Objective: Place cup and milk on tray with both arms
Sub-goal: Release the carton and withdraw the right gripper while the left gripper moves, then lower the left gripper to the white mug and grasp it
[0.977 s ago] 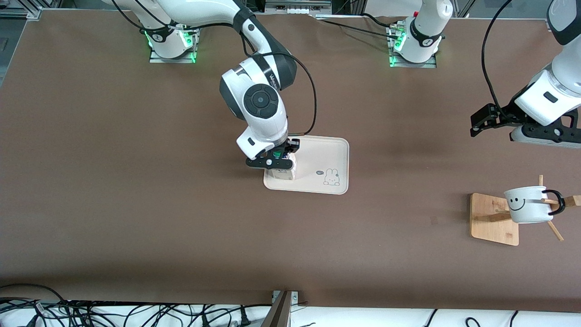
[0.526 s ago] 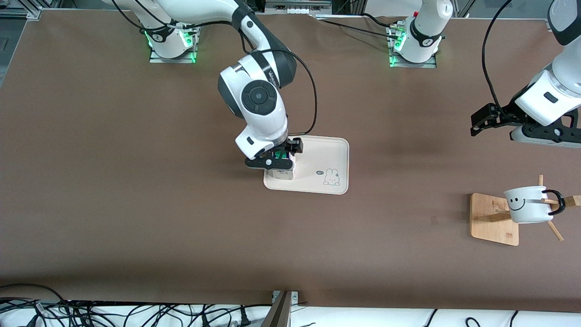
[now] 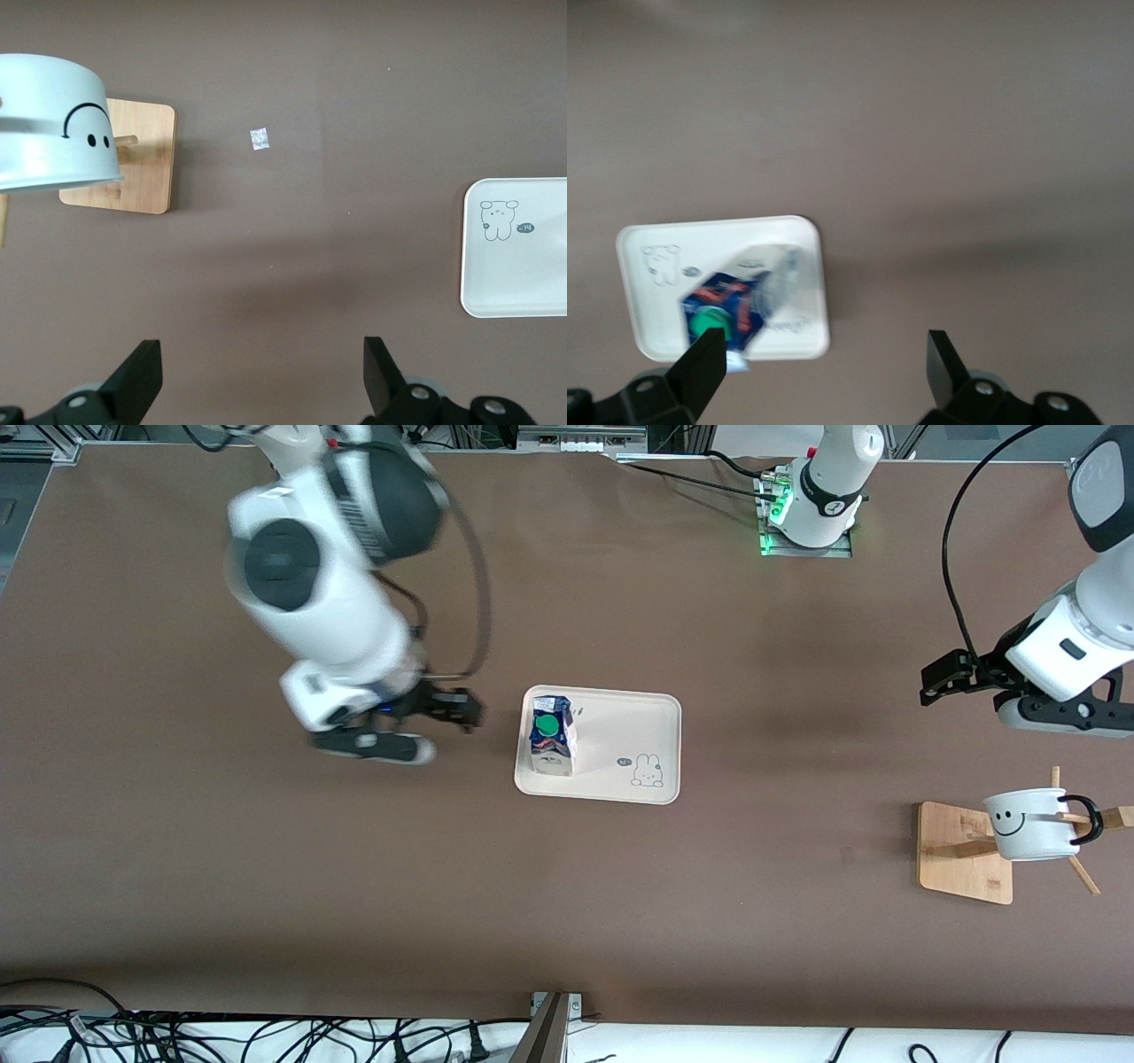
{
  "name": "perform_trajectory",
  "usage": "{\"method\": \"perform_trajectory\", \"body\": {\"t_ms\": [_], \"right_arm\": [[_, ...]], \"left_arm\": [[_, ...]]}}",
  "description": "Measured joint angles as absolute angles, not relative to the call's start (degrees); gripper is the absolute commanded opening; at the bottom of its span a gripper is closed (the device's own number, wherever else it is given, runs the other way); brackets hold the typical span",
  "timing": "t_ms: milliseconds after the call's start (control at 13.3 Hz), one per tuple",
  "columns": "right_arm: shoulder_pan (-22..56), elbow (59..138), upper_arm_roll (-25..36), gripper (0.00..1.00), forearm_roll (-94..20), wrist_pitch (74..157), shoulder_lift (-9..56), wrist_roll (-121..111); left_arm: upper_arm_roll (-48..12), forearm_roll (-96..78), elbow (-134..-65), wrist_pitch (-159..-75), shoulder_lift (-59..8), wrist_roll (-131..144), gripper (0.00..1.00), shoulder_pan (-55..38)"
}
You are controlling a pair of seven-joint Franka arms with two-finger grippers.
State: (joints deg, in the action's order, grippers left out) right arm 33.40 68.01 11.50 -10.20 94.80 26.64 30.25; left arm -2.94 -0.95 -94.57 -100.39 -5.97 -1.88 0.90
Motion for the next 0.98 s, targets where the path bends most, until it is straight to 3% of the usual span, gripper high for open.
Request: {"method": "perform_trajectory", "body": {"t_ms": [225,451,601,977], "right_arm": [[29.3,70.6,13.6,1.00,-10.3,90.3,21.5,20.4],[28.4,78.5,16.9,1.00,-10.0,90.0,14.4,14.3],[26.0,84.7,16.7,1.00,-7.5,90.0,9.1,11.3],[10.7,92.7,4.0,1.00,-1.4,90.3,0.8,4.8]], "left_arm": [[-2.9,-1.0,-92.7,-100.4,-8.4,-1.8,1.00,0.9],[-3.0,0.2,-91.9,-100.5,-9.9,2.0,1.00,1.1],[-3.4,5.5,-94.6,-105.3,-8.9,8.1,1.00,1.0],[-3.5,5.2,-108.1,-121.1,-4.0,12.5,1.00,5.7]]}}
